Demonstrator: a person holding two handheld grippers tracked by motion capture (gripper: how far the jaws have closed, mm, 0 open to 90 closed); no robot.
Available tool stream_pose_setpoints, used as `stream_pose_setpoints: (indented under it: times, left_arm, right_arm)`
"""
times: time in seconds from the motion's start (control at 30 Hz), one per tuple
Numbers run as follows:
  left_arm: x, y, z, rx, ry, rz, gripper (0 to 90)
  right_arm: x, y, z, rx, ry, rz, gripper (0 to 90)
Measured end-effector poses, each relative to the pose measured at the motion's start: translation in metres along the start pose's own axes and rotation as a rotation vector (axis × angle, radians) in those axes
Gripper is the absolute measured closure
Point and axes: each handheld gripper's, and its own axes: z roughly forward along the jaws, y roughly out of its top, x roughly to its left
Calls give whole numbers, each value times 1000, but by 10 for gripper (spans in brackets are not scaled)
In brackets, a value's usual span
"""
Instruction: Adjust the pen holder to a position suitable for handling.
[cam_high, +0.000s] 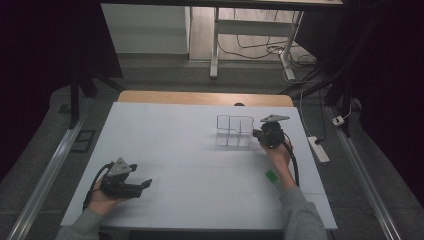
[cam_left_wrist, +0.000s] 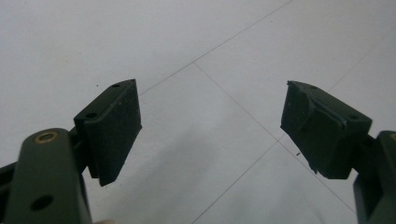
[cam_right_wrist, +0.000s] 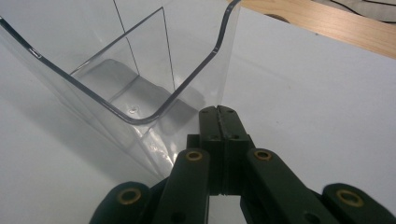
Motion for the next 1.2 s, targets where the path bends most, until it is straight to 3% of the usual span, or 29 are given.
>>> stream_pose_setpoints:
  times: [0.63,1.2]
  left_arm:
    - [0,0,0,0,1,1,200]
    - [1,-1,0,0,1,1,200]
  right_arm:
    - [17,9,14,5,20,-25,893]
    - [42,20,27,18,48,-74,893]
